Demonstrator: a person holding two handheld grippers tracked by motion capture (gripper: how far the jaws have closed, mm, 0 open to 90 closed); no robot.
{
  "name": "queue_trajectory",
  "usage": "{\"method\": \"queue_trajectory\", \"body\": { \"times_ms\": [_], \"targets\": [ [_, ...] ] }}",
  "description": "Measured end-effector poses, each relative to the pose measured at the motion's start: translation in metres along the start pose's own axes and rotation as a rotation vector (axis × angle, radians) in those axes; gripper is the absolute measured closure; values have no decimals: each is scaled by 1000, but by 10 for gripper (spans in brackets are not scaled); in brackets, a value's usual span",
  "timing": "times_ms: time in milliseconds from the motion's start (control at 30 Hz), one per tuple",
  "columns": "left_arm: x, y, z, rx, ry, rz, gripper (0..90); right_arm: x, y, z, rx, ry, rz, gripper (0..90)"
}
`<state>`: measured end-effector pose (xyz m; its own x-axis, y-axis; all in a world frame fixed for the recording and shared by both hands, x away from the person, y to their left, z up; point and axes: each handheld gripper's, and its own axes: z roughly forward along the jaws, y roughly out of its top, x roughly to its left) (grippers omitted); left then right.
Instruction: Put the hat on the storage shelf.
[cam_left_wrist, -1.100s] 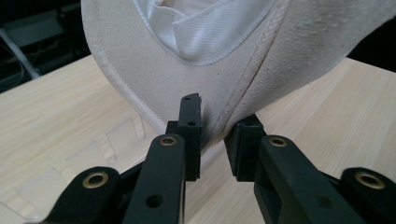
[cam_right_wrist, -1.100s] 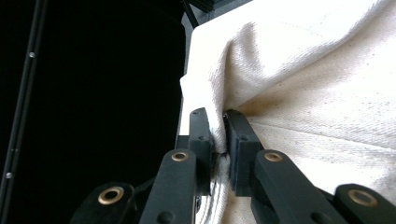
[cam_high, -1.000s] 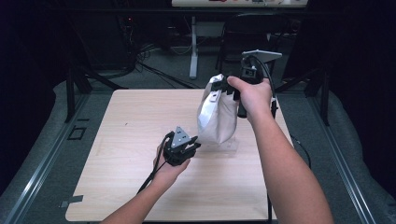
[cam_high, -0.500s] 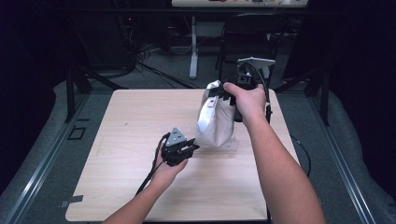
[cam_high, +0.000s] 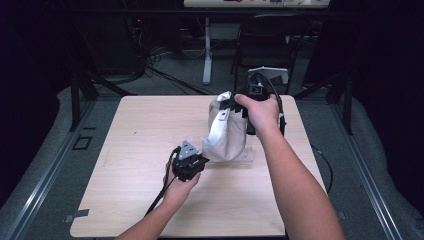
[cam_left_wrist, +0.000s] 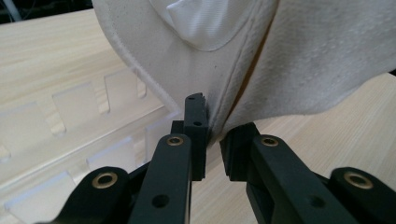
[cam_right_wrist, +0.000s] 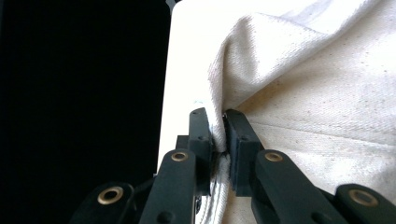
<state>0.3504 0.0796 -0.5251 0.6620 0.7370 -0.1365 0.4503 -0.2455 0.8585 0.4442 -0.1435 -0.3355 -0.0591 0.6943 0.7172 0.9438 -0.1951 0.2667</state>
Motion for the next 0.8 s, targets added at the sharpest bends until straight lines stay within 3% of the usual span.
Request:
{"method": "queue_trajectory", "body": {
  "times_ms": [200, 333, 800],
  "targets": [
    [2, -3, 3, 48, 10, -5, 837, -6, -3, 9, 21, -29, -9, 822],
    [6, -9, 9, 112, 10, 0, 835, -12, -5, 13, 26, -51, -4, 823],
    [6, -10, 8, 87, 0, -31, 768, -24, -4, 13, 19, -35, 17, 822]
  ]
}}
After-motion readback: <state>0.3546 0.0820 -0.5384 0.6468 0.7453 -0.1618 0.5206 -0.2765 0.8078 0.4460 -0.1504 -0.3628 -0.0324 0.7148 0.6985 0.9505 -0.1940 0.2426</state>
